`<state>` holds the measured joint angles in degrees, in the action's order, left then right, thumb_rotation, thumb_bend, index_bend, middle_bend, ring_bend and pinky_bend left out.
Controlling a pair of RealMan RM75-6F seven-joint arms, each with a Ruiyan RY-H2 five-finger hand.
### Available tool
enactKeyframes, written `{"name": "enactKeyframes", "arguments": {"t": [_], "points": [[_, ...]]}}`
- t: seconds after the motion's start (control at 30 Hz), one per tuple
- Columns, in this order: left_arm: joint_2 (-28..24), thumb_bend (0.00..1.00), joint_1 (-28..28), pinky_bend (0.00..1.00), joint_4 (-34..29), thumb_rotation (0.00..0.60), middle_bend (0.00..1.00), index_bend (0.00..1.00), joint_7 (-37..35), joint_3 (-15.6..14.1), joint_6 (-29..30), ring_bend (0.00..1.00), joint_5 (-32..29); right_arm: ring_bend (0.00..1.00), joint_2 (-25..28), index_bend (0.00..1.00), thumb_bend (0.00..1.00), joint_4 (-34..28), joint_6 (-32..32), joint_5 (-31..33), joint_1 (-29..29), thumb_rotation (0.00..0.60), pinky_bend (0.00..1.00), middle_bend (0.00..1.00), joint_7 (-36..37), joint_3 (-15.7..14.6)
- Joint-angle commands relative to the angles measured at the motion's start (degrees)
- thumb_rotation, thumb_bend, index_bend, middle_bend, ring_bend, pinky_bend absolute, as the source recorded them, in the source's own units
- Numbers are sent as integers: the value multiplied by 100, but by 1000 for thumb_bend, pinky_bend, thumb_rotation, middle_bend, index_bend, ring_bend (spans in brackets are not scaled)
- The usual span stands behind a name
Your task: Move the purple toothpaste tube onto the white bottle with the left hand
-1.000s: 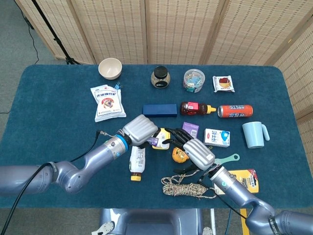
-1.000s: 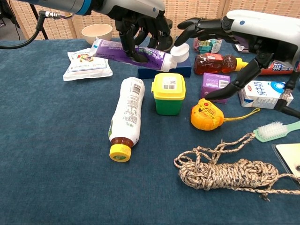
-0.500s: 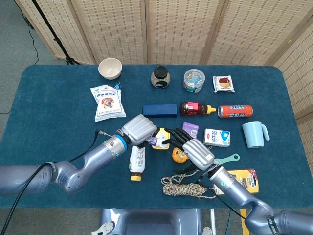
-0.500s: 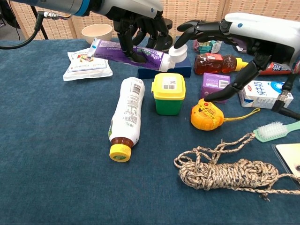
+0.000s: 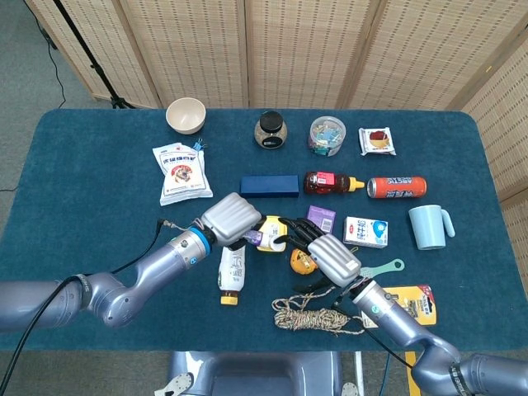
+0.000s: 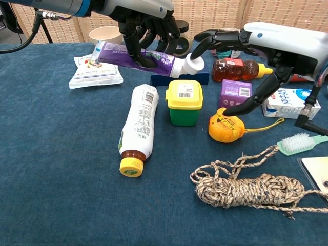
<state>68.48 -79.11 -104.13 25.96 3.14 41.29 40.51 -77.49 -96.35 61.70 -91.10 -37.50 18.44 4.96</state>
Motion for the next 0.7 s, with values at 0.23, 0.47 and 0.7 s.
{"name": "enactKeyframes", "arguments": {"t": [0.23, 0.47, 0.7], "points": [[-60, 1000, 122, 593, -60, 600, 545, 623, -85, 23, 71, 603, 149, 0, -40, 209, 0, 40, -28, 36, -17, 600, 0, 0, 14, -20], [-99, 1000, 226, 593, -135, 600, 545, 623, -142, 58, 158, 603, 287, 0, -115, 206, 0, 49, -62, 73, -54, 600, 0, 0, 6, -3], [-94, 1000, 382, 593, -181, 600, 545, 621, -190, 88, 347, 602, 448, 0, -169, 205, 0, 53, -56, 110, -70, 600, 0, 0, -6, 22]]}}
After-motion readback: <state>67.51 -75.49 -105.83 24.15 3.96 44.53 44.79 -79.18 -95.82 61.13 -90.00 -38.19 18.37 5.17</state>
